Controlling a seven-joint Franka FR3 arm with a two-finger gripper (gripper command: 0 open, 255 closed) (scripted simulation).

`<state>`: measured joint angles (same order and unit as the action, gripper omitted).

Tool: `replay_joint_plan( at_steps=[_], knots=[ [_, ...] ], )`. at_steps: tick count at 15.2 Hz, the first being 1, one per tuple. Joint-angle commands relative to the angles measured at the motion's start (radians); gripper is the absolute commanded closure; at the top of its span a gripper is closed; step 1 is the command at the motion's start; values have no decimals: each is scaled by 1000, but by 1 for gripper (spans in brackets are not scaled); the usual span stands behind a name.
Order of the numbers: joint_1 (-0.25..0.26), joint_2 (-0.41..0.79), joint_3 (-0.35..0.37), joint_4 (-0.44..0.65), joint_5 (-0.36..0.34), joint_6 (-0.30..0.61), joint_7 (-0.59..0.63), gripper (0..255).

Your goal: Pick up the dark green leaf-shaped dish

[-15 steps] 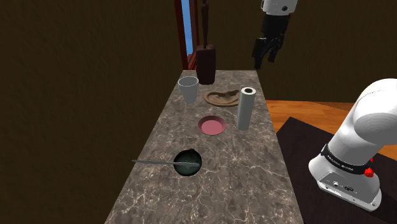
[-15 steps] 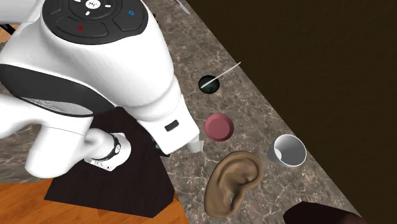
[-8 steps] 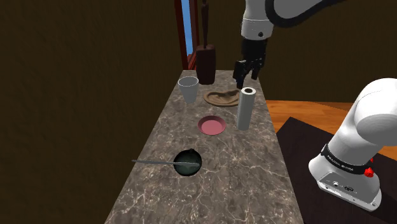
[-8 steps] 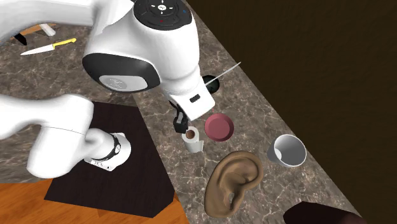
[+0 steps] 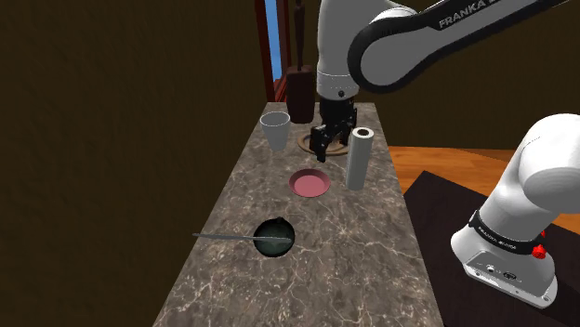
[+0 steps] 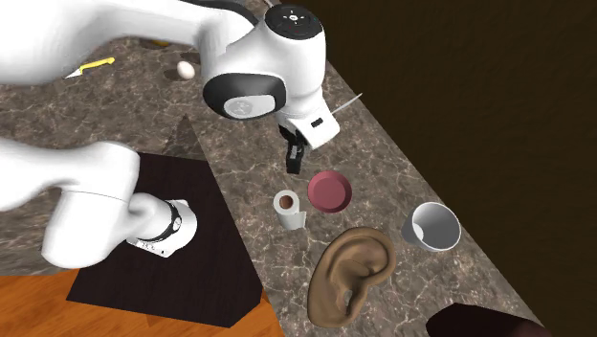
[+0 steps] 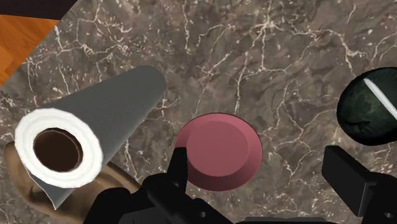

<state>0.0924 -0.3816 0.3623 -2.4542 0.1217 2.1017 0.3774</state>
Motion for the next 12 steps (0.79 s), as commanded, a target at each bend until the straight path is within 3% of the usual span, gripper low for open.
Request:
replay_joint_plan(
  at_steps=[1, 6, 12],
  knots=[
    [4, 66, 39, 19, -14, 42, 46, 0],
    [10, 250, 126, 89, -96, 133, 179, 0],
    [49, 500, 180, 216, -272, 198, 373, 0]
  ],
)
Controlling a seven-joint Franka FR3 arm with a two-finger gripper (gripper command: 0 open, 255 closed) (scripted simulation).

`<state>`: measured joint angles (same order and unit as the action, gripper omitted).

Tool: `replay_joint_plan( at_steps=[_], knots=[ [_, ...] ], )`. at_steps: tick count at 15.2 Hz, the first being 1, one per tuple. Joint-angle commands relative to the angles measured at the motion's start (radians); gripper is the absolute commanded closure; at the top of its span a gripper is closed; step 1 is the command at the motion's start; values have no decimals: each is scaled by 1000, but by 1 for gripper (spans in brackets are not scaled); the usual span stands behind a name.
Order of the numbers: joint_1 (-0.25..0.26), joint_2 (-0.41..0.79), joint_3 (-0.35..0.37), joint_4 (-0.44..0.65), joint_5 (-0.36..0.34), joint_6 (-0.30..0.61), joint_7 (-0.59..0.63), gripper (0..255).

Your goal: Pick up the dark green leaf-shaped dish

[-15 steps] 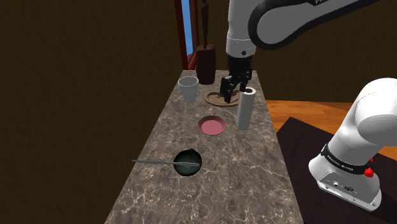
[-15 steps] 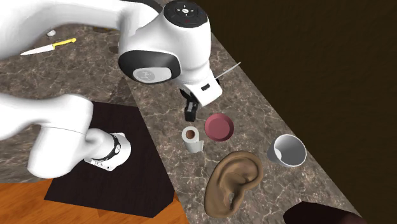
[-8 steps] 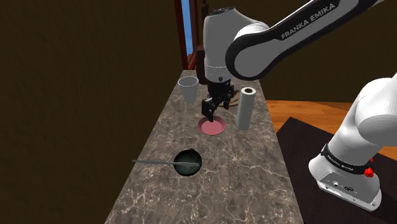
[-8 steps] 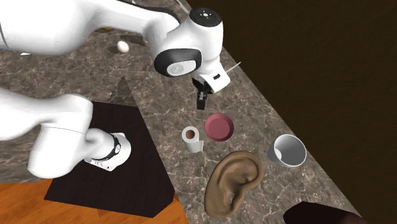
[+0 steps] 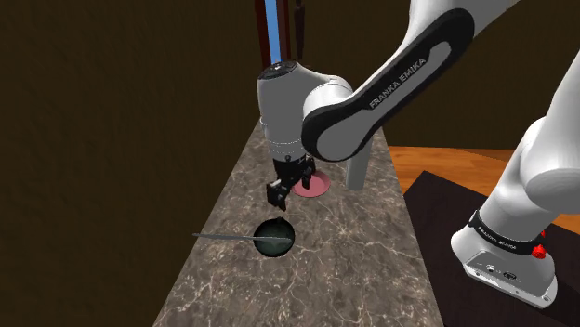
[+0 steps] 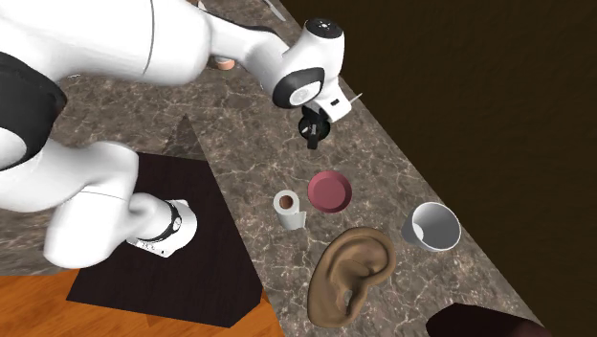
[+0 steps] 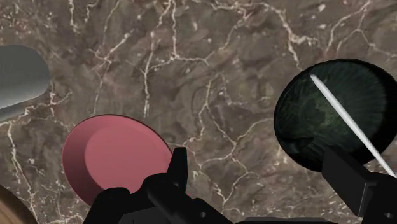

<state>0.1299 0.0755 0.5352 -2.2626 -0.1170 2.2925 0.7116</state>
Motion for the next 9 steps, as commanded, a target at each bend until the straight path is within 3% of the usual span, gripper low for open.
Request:
replay_joint_plan(
  at_steps=[1, 3, 9],
  knots=[
    [25, 86, 8, 50, -66, 12, 71, 0],
    [59, 170, 2, 105, -127, 17, 131, 0],
    [84, 239, -23, 107, -182, 70, 173, 0]
  ],
)
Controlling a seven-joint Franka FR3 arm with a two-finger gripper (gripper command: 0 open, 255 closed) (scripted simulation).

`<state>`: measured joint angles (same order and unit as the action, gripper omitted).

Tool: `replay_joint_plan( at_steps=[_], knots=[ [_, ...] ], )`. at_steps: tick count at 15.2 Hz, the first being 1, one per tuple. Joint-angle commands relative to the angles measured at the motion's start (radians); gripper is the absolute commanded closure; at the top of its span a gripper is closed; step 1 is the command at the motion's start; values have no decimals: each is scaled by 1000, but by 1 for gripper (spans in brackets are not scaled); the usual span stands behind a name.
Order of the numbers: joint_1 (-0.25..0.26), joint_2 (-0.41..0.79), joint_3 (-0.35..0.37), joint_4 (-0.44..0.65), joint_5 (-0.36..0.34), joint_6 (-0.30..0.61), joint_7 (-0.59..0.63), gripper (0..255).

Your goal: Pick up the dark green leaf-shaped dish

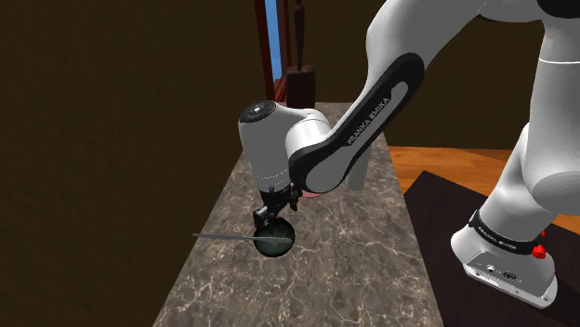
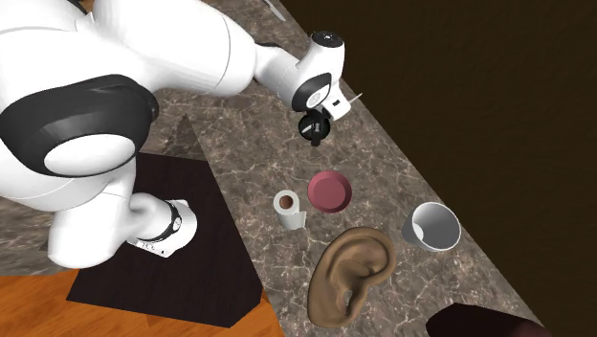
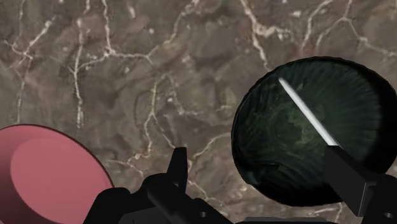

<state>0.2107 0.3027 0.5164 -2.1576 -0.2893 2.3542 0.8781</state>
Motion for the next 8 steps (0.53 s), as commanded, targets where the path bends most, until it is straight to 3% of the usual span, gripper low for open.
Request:
replay_joint_plan(
  at_steps=[1, 4, 5, 8],
  knots=[
    [7, 23, -9, 1, -18, 18, 13, 0],
    [12, 40, -16, 0, -33, 34, 23, 0],
    [12, 39, -16, -1, -33, 34, 23, 255],
    [12, 40, -16, 0, -33, 34, 23, 255]
  ],
)
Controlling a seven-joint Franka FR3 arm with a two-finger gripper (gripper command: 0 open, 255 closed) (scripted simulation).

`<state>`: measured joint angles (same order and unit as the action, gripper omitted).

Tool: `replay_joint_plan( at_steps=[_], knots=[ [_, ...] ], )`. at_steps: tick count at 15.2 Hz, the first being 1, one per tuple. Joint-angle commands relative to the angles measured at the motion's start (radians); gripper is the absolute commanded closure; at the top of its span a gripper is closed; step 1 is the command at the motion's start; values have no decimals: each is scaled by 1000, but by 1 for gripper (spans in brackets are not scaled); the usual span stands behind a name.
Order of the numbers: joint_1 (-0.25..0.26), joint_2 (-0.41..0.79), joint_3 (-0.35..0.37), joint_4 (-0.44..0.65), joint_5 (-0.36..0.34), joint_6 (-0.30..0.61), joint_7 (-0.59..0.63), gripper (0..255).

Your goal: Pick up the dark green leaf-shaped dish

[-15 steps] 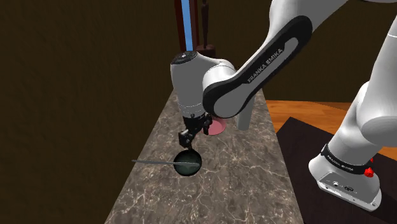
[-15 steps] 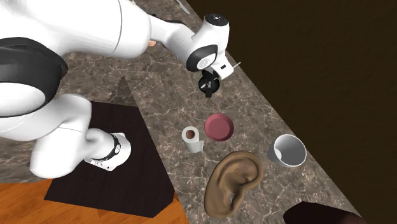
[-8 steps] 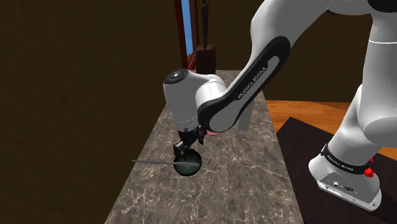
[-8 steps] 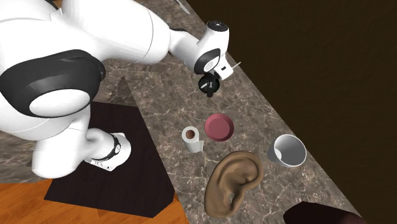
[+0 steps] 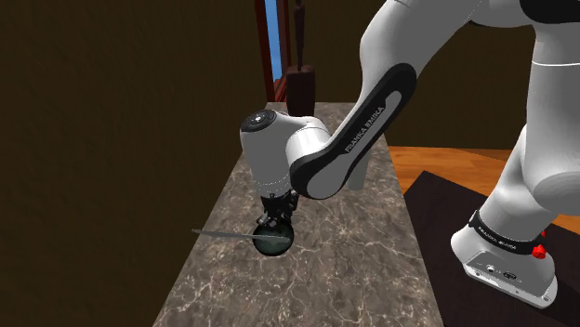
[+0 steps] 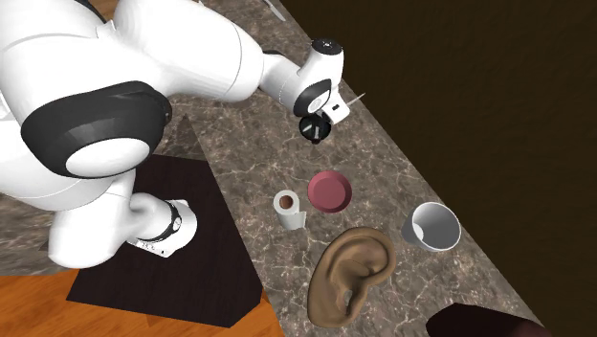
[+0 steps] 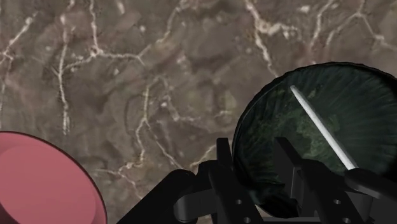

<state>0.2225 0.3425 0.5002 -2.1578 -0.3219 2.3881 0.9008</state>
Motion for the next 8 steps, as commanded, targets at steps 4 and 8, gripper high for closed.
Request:
replay_joint_plan(
  at_steps=[4, 8],
  knots=[
    [0, 0, 0, 0, 0, 0, 0, 255],
    [-7, -22, 9, 2, 18, -20, -13, 255]
  ],
)
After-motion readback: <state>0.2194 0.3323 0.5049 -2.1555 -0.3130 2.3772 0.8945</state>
